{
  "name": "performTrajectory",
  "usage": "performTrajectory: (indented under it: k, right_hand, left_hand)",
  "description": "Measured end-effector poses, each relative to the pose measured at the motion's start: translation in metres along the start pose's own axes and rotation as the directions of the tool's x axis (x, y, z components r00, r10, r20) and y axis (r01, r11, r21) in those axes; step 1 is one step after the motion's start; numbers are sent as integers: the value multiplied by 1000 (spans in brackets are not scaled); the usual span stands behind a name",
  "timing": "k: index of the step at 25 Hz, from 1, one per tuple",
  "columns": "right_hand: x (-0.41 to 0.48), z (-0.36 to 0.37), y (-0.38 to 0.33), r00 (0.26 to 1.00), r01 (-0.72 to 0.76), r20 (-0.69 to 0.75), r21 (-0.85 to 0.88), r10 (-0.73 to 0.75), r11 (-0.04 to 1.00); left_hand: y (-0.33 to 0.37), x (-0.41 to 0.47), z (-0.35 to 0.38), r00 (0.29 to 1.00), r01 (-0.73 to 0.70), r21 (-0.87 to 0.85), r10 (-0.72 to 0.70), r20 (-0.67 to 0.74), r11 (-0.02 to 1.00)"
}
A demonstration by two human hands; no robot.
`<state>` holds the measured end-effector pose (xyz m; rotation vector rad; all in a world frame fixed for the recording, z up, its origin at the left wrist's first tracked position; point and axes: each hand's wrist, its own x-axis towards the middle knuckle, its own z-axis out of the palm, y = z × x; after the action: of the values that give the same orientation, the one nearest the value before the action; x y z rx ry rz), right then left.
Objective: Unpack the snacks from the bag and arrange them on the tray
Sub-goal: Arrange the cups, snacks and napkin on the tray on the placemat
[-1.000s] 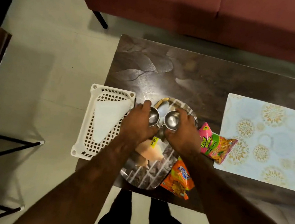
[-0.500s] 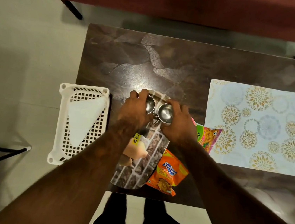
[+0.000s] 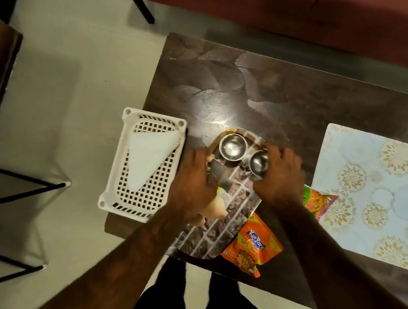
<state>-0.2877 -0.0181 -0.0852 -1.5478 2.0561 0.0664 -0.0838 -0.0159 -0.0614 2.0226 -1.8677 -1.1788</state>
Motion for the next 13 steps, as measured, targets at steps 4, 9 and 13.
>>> performTrajectory:
  k: [4, 9, 13]
  right_hand:
    - [-16, 2, -22, 964, 200, -171, -43, -204, 979]
    - [-35, 12, -20, 965, 255, -78, 49, -251, 966]
    - [-40, 4, 0, 967, 54, -247, -33, -60, 998]
  left_hand:
    - [-30, -76, -2, 997, 51, -7, -51, 64, 999]
    - [-70, -142, 0, 915, 345, -53, -323, 241, 937]
    - [-76, -155, 9, 864, 420, -114, -357, 356, 900]
